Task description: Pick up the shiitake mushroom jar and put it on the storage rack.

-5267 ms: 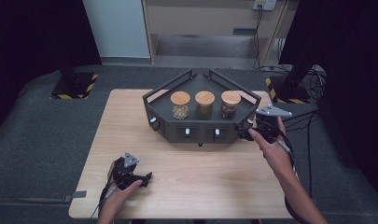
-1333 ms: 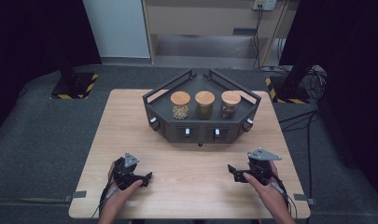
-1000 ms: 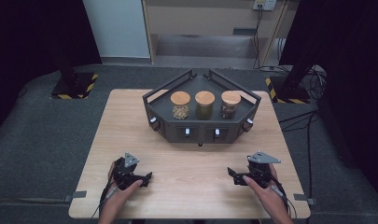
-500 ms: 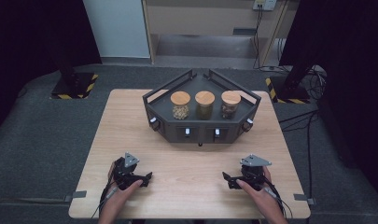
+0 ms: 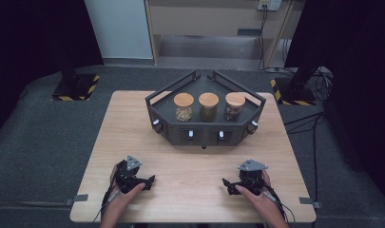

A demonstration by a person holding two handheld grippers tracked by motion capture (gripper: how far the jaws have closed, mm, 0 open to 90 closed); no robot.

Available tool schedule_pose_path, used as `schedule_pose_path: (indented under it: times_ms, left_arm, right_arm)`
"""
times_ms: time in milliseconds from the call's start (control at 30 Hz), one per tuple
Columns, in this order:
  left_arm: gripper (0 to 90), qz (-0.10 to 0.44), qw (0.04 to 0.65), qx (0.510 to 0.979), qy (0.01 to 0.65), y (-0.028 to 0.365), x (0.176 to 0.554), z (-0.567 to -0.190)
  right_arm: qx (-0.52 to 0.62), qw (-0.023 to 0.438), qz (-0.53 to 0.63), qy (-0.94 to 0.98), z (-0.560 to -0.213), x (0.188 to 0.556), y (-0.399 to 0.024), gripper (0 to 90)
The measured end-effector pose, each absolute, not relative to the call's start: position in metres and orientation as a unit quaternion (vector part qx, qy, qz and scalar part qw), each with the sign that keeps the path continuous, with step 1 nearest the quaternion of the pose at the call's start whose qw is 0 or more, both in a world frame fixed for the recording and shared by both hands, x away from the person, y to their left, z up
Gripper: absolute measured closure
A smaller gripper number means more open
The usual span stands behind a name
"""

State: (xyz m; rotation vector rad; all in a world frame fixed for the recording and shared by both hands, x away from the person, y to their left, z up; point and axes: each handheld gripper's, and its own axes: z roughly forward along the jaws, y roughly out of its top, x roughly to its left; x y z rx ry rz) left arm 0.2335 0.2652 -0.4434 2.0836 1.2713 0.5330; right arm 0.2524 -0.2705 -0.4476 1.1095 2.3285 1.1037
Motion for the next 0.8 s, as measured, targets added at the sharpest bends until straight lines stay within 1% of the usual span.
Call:
schedule_pose_path:
  times_ms: [500,800]
  left_arm:
    - [0.0,0.202,0.316,0.791,0.483,0.265,0.234,-0.443]
    - [0.0,0.202,0.316,0.791,0.483,0.265,0.234,-0.443]
  right_arm:
    - [0.384,0.161,0.362,0.834,-0.455,0.256,-0.260,2.4]
    - [0.390,0.154,0.365,0.831,-0.458,0.257,-0.261,1.4]
